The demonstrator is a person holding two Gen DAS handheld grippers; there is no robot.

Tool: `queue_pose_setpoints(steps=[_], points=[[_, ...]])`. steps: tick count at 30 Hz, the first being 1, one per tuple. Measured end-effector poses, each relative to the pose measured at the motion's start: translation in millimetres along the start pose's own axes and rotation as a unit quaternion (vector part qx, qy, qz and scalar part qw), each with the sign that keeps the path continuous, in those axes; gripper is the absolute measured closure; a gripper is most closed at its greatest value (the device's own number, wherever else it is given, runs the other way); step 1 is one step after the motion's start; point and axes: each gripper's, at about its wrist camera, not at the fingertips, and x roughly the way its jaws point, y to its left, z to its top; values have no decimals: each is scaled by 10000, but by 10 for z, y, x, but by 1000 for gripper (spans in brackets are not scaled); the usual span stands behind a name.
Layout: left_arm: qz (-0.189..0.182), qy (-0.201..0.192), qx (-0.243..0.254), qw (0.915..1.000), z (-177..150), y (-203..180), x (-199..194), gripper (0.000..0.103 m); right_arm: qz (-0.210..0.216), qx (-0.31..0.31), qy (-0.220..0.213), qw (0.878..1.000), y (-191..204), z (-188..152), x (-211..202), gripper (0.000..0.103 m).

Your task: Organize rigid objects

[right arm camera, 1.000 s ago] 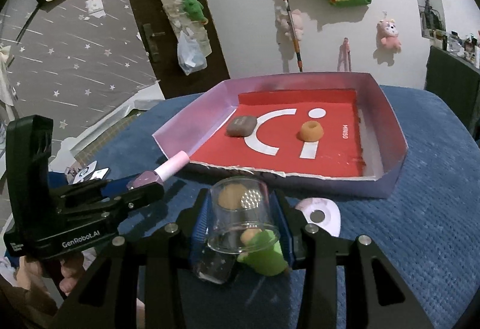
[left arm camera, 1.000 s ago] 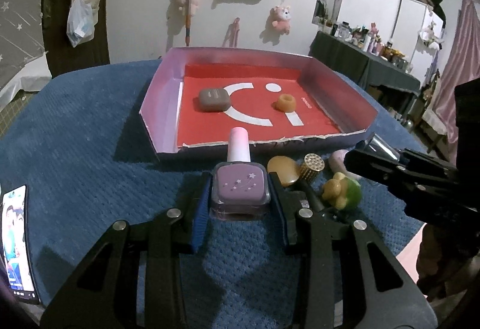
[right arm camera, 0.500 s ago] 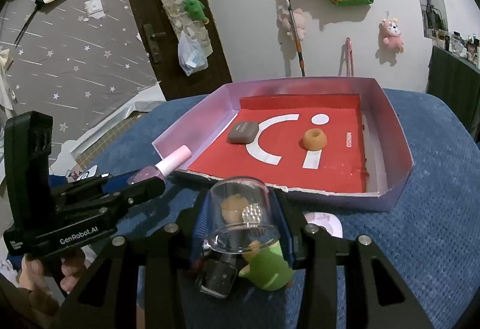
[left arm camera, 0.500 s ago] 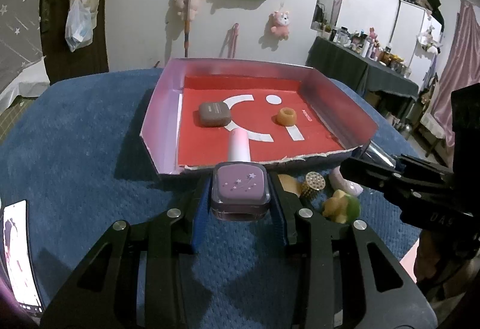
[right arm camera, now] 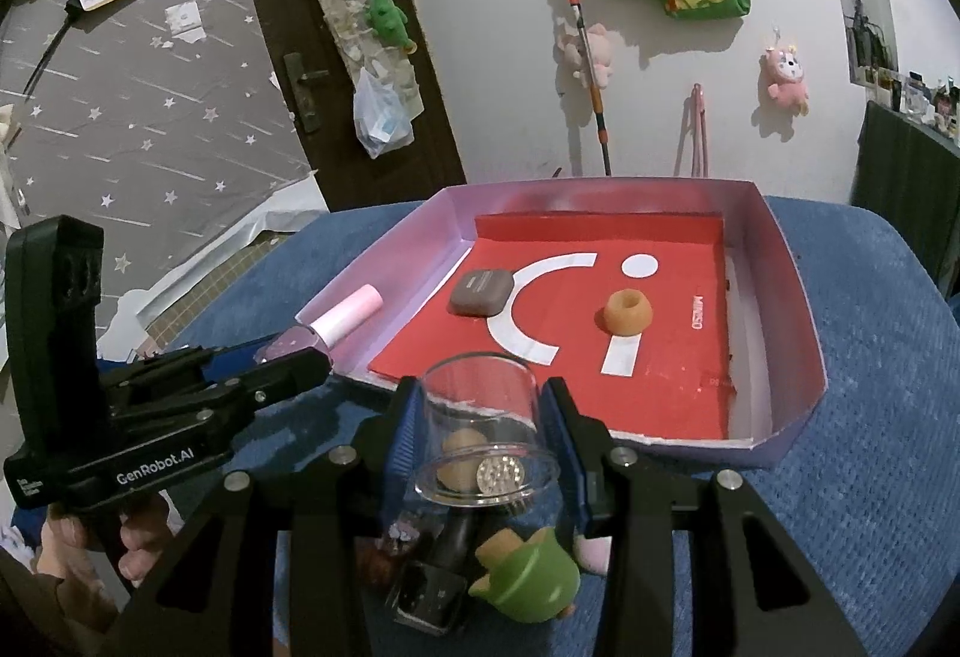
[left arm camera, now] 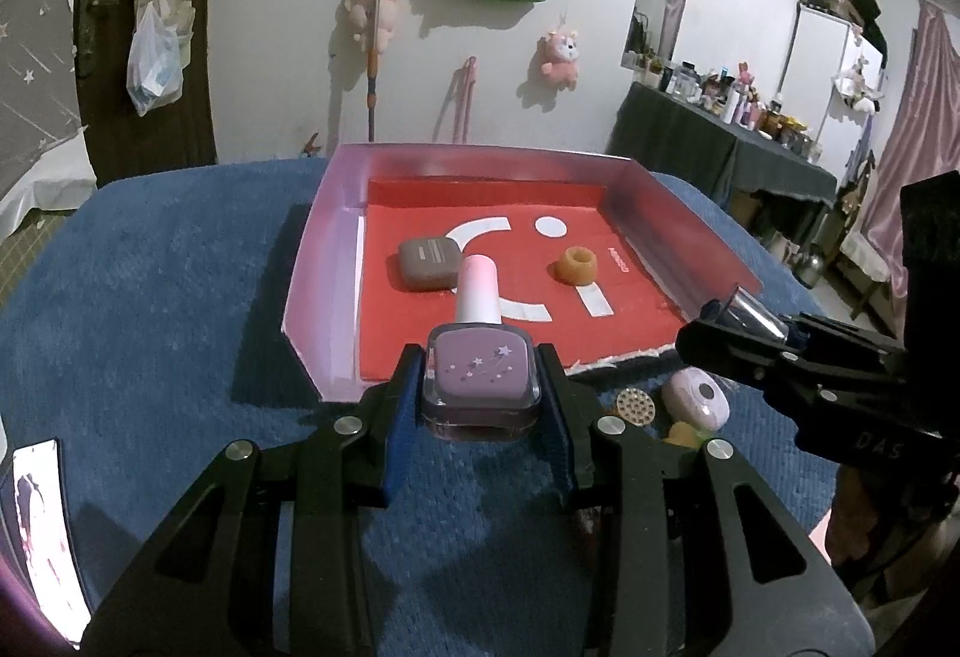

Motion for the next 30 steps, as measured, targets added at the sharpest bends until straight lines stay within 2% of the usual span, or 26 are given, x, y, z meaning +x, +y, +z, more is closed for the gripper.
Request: queue_pose_setpoints(steps=[5, 17, 30], points=[[-21, 36, -30, 10000, 82, 24, 63, 69, 3, 31, 57, 10000, -56, 84, 56, 59], [-51, 400, -131, 9991, 197, 140, 362, 69, -13, 153, 356, 9992, -177, 190, 299, 59], [-137, 932, -157, 9954, 212, 213, 706, 69, -68, 448, 1010, 9939, -366, 254, 724, 59]])
